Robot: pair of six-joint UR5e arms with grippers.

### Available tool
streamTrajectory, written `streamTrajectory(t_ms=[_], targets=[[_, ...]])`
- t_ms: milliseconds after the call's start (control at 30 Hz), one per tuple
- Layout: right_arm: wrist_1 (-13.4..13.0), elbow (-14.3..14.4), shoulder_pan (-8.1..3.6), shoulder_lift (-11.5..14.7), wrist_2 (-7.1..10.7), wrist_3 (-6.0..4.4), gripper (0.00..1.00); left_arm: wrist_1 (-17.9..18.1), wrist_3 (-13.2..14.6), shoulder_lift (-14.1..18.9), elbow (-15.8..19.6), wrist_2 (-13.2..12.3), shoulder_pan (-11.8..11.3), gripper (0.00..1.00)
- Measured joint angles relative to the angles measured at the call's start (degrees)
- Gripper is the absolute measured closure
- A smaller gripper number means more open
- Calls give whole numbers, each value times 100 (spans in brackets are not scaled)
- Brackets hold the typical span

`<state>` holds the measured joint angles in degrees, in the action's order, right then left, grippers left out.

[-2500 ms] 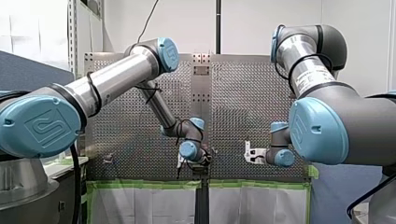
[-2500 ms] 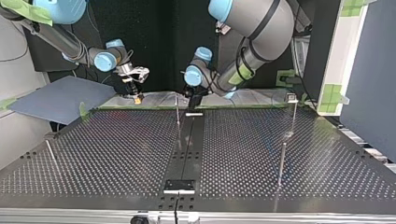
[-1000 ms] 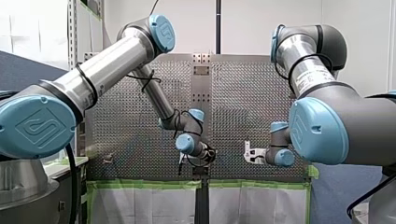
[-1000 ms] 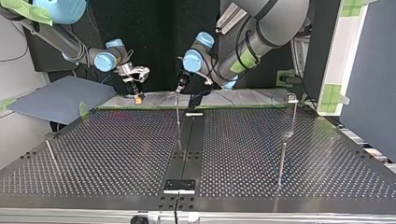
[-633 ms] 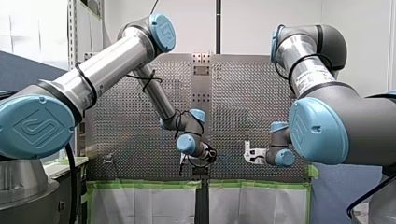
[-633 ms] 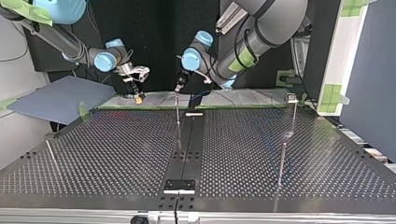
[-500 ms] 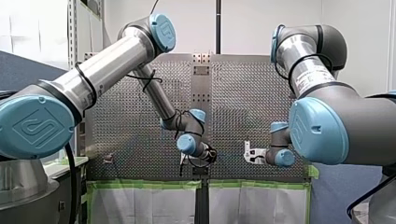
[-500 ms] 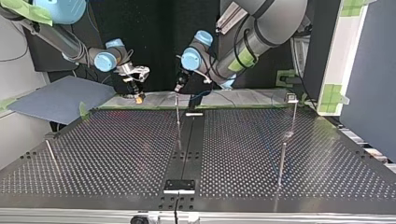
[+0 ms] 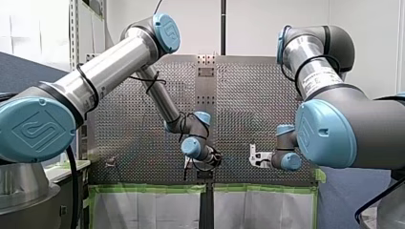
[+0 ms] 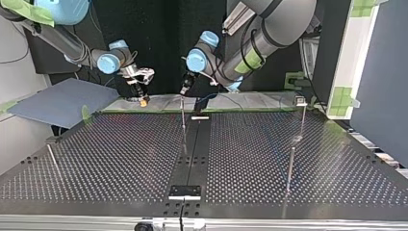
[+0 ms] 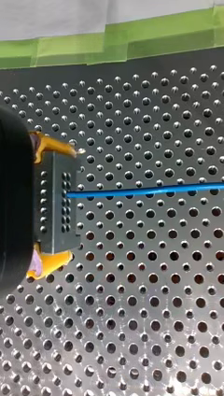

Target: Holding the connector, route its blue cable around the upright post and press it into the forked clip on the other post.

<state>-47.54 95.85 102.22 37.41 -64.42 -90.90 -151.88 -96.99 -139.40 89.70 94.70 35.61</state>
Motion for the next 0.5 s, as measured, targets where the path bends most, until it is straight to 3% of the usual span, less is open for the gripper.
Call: streamTrajectory(t_ms=[200, 500], targets=[[11, 0, -1, -5, 6, 0, 100, -44, 8, 84, 102, 163, 16, 0], [4, 0, -2, -7, 7, 0, 100, 347, -69, 512, 538, 548, 32, 0]])
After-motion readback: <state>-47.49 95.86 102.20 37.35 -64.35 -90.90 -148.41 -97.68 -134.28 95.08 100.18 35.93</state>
